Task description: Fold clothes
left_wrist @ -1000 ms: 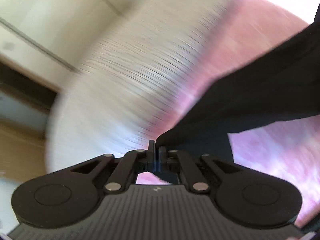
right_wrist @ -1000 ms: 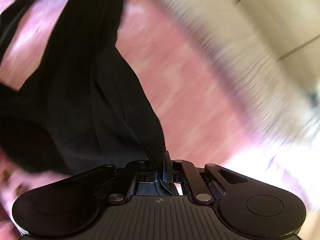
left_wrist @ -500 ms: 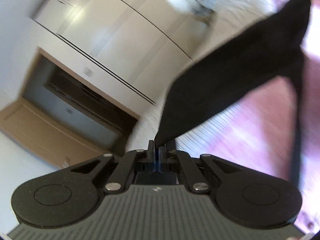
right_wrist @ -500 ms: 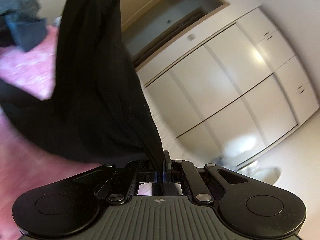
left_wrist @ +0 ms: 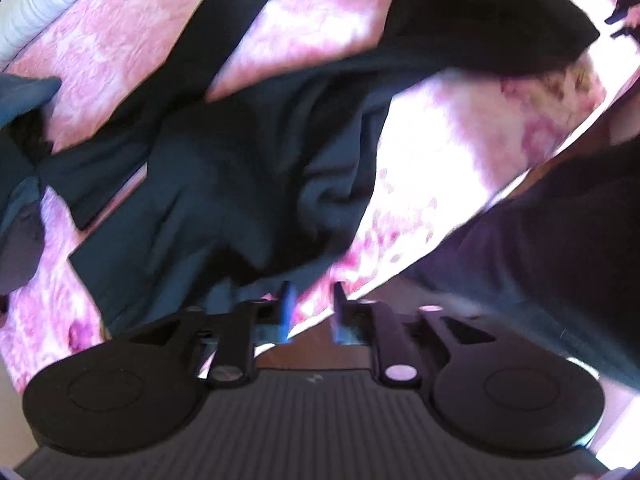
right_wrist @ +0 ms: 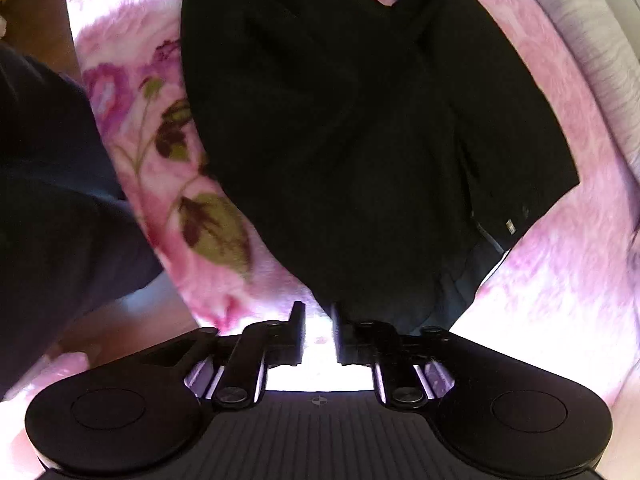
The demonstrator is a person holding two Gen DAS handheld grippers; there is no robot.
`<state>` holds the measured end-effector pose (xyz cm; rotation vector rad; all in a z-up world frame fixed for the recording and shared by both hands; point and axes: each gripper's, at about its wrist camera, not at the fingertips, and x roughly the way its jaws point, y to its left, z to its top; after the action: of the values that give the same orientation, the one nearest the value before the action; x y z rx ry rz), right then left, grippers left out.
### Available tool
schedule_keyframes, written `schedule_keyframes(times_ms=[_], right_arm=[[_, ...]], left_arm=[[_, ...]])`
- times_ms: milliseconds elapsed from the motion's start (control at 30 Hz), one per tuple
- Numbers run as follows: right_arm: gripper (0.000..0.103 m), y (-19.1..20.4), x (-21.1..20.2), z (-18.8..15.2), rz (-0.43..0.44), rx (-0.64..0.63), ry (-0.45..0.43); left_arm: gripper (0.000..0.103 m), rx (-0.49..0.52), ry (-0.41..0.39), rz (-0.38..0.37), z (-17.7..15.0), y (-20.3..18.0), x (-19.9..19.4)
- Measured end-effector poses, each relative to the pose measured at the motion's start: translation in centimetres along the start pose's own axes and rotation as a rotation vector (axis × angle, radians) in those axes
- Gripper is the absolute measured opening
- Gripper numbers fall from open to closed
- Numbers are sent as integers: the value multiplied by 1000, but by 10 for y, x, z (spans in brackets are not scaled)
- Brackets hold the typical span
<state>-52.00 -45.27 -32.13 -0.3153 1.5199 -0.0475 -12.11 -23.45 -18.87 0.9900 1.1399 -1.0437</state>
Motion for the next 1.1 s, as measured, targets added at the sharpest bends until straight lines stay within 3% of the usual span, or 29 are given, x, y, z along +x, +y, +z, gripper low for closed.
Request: schedule_keyframes(times_ms=[100, 300, 467, 667, 833, 967, 1100], right_arm=[[44, -22, -13, 16, -1, 138, -3], [52, -95, -31, 48, -45, 497, -58], [58, -169, -27, 59, -54, 708, -133], [60, -260, 12, 48, 8, 880, -217], [60, -318, 65, 33, 117, 947, -277], [60, -328, 92, 3, 245, 1004, -327], [60, -303, 98, -30, 340, 964, -332]], left_arm=[[28, 35, -83, -19, 34, 21, 2], [41, 164, -254, 29, 143, 69, 22], [49, 325, -347, 33, 256, 60, 53], [51, 449, -441, -70, 396, -6, 91], [57, 590, -446, -119, 489, -85, 127], [59, 665, -434, -175, 564, -143, 163], [59, 733, -389, -230, 634, -189, 200]])
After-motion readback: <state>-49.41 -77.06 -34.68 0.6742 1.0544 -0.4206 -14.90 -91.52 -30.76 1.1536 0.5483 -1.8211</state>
